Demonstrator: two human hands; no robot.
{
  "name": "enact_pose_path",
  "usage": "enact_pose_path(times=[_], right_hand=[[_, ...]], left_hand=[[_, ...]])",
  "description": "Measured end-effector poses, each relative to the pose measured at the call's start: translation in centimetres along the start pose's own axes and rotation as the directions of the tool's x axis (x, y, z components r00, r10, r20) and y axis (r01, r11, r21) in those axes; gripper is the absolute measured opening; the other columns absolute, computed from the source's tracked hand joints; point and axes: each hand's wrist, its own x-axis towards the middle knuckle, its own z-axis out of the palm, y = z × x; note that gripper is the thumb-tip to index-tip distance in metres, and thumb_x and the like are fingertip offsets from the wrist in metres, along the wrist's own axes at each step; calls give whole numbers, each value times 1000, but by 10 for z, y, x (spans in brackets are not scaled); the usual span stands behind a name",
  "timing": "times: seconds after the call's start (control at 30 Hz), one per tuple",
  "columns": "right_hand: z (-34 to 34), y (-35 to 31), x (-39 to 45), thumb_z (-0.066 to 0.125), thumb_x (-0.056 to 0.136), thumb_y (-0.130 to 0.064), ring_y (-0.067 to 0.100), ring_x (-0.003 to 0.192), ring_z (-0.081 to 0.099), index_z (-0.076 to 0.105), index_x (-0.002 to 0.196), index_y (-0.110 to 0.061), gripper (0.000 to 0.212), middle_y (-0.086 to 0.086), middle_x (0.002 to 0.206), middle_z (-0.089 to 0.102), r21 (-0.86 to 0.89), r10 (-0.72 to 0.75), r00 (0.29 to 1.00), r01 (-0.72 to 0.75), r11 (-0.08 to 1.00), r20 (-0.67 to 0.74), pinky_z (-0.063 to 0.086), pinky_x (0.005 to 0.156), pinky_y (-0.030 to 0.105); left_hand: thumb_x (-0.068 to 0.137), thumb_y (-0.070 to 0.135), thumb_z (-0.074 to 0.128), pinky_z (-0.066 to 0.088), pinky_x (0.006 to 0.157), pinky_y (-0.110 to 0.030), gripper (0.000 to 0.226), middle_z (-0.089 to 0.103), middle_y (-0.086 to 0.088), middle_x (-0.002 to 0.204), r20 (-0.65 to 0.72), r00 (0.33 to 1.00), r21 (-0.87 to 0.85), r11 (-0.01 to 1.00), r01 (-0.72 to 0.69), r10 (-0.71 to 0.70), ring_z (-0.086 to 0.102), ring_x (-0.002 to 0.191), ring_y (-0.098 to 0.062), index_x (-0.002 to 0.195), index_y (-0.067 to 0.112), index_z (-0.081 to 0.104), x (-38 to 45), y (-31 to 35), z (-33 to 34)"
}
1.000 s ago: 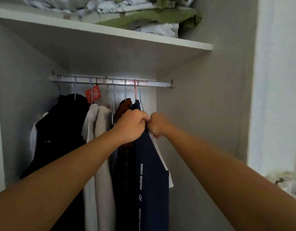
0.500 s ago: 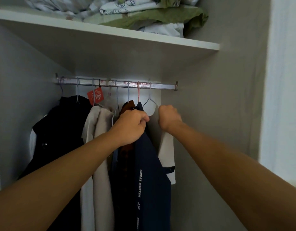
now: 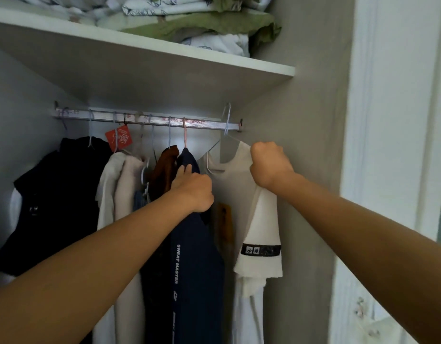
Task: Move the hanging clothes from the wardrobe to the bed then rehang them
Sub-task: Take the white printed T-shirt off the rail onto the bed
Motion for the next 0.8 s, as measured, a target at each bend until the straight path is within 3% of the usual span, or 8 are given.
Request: enact_pose_path(times=[0.1,0.27,0.33,0.43,0.6,0.8], right_hand=[[-8,11,-23,47,87,6,44,98,58,34,70,-5,24,27,104,59,-31,-17,1000,17,999,-17,38,66,36],[-21,27,-59,45,87,7,40,85,57,28,68,-10,31,23,99,60,-35,-25,999,24,999,-32,35,63,35],[-28,37,-71,44,86,8,37,77,55,35,76,-7,20,20,91,58,-36,-29,999,27,999,-45,35,61,35],[-37,49,-88,43,84,7,38,76,56,41,86,-6,14,12,77,48,-28,-76,995,74,997,-71,35,58,34],[-57,56,-110,40,80,7,36,68,49,45,85,-6,14,11,74,48,-33,-104,987,101,994,-125,36,56,35],[-80,71,-149,38,84,7,35,72,53,56,99,-5,26,13,78,59,-17,7,990,-9,1000,-138,44,60,38]], left_hand=[[94,19,47,-3,121,-47,34,35,-19,152,19,1000,146,989,12,-15,7,148,-36,126,8,55,9,11,7],[93,20,51,0,120,-49,53,33,-18,153,3,996,246,966,82,-85,14,146,-39,143,7,40,17,24,12],[93,13,51,11,120,-48,59,28,-21,154,-12,996,143,986,90,-89,17,145,-40,147,2,30,18,26,13],[92,5,50,31,113,-46,65,25,-21,152,-7,997,-182,980,81,-83,25,140,-38,148,-1,18,22,25,19],[91,-1,48,30,114,-50,75,11,-13,160,-151,988,-369,929,-21,-38,13,147,-36,152,9,5,21,19,25],[96,11,38,43,101,-48,53,38,-7,147,-160,984,-417,898,-141,80,47,124,-35,147,22,27,20,10,33]])
